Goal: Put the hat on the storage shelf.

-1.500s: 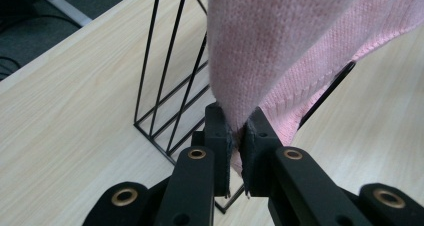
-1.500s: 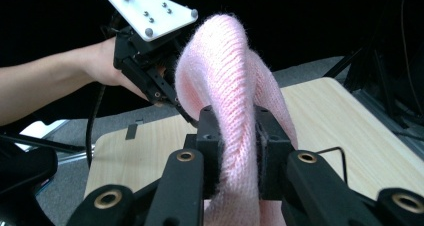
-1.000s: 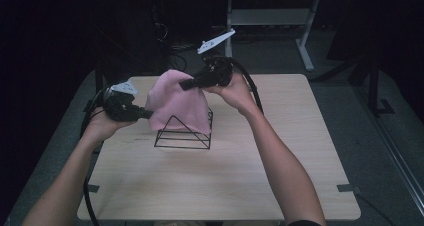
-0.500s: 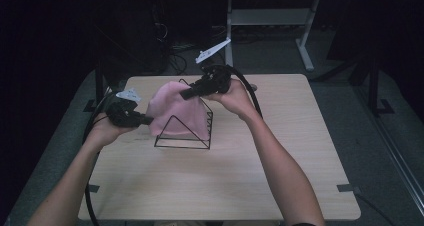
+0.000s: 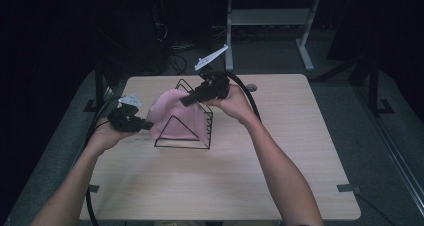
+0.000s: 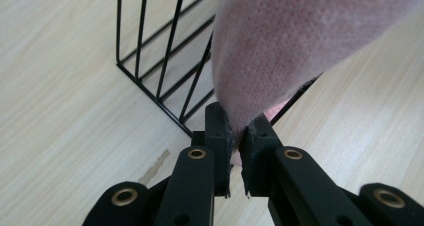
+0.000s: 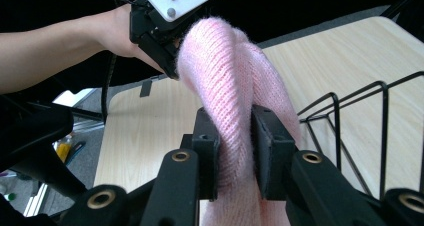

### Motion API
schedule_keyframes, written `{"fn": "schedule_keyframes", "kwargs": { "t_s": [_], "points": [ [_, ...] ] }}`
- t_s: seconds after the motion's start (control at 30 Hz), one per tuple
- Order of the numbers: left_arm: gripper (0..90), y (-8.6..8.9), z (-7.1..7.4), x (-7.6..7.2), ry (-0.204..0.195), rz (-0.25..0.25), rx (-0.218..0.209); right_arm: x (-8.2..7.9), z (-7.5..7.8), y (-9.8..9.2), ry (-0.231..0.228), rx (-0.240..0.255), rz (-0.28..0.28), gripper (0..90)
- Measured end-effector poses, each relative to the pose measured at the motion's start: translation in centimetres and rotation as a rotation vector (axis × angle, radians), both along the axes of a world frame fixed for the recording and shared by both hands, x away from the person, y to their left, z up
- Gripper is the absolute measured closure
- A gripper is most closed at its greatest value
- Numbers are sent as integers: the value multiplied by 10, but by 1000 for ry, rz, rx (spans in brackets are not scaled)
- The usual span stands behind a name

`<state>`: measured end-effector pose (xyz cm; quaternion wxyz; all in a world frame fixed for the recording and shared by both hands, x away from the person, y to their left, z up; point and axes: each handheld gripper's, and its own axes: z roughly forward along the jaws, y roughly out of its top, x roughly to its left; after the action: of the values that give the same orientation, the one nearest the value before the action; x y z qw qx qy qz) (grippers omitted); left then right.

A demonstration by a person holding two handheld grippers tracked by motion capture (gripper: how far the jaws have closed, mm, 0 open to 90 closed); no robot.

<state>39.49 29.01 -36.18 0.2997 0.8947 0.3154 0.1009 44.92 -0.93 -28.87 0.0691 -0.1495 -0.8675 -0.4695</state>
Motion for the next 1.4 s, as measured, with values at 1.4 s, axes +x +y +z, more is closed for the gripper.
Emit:
{"fn": "schedule_keyframes", "kwargs": {
  "t_s": [1.4],
  "points": [
    [837, 3, -38, 4, 89, 8, 50, -8, -36, 7, 40, -71, 61, 747]
  ]
}}
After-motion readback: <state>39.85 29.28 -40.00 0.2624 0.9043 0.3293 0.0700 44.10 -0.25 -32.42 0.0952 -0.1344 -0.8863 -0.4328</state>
